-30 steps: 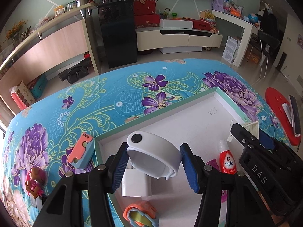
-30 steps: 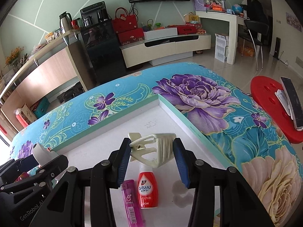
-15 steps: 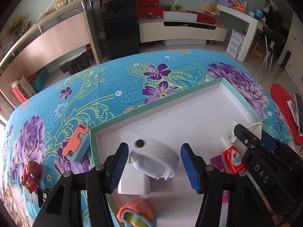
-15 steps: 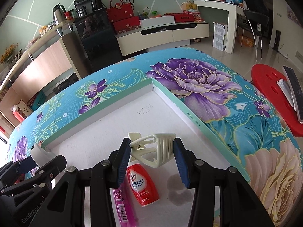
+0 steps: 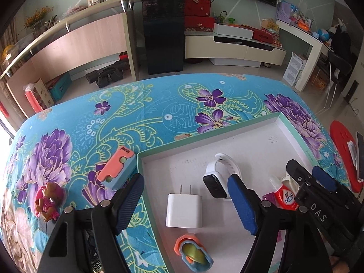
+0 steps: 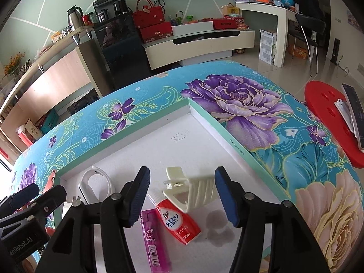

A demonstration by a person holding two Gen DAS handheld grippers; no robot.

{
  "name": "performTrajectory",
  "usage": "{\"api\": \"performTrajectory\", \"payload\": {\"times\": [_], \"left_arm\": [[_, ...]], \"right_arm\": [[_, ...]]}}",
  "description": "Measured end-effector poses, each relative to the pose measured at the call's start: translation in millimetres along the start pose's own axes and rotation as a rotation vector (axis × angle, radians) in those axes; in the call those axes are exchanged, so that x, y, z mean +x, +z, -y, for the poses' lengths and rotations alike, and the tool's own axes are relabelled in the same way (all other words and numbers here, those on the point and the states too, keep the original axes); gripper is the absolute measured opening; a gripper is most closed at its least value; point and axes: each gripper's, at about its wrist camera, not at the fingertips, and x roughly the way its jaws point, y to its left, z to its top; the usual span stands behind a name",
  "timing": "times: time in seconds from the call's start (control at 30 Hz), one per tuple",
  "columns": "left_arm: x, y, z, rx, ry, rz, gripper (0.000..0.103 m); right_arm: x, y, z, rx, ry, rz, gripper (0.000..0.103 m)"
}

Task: Organize rigid objects
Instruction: 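Withdraw both tools from the tray back over the remaining items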

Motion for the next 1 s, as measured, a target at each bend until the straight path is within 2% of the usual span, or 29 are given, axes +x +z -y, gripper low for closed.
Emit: {"api": "performTrajectory", "payload": {"times": [0.03, 0.13, 0.2, 0.23, 0.33, 0.4, 0.7, 0.9, 1.0], "left_arm": [[-2, 0, -3, -0.009, 0.007, 0.003, 0.079], [-5, -2, -13, -0.030, 0.040, 0.009, 0.082], [-6, -3, -18, -0.043, 0.059, 0.013, 0.096], [-7, -4, -22, -0.052, 0.066, 0.015, 0.099], [-7, -6, -31, -0.082, 0.084, 0.014, 0.101], [-6, -8, -38, -0.104, 0.100, 0.014, 0.103], [-8, -17, -63, -0.161, 0.144, 0.008, 0.103], [-15, -23, -76, -0.174, 0.155, 0.023, 0.103], [-20, -28, -90, -0.195, 0.167, 0.027, 0.103]], "right_arm": [[-1, 0, -1, -0.005, 0.000, 0.002, 0.071], [-1, 0, -6, -0.032, -0.004, 0.002, 0.071], [-1, -1, -9, -0.046, -0.010, 0.004, 0.074], [-1, -1, -10, -0.052, -0.015, 0.007, 0.082], [-2, 0, -11, -0.057, -0.022, 0.013, 0.086], [-2, 0, -11, -0.052, -0.025, 0.014, 0.093], [-5, 2, -12, -0.035, -0.014, 0.025, 0.093], [-9, 1, -27, -0.075, -0.026, 0.018, 0.093], [-18, 1, -42, -0.101, 0.012, 0.039, 0.093]]}}
